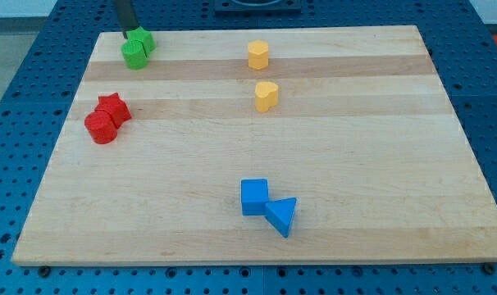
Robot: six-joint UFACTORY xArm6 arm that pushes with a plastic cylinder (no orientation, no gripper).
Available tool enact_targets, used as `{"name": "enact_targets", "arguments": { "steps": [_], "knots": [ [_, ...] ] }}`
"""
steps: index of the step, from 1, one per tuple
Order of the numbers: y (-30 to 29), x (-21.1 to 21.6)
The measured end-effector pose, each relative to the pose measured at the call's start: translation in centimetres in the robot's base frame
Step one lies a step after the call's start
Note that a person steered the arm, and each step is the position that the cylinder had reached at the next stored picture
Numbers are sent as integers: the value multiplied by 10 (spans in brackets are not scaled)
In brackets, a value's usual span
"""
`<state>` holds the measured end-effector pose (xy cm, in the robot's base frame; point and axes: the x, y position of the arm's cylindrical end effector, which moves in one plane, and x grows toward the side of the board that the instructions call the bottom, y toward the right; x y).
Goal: Slide the yellow hexagon to blue triangle
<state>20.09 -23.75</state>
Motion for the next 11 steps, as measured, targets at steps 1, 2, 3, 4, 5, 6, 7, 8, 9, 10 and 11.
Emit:
{"name": "enact_targets", "arguments": {
  "steps": [1, 2, 3, 4, 5, 6, 7, 8, 9, 10, 11],
  "knots": [
    [0, 18],
    [0, 44],
    [-1, 62],
    [-2, 62],
    [18, 62],
    [58, 63],
    [82, 63],
    [93, 63],
    [121, 65],
    [139, 65],
    [133, 59]
  ]
}}
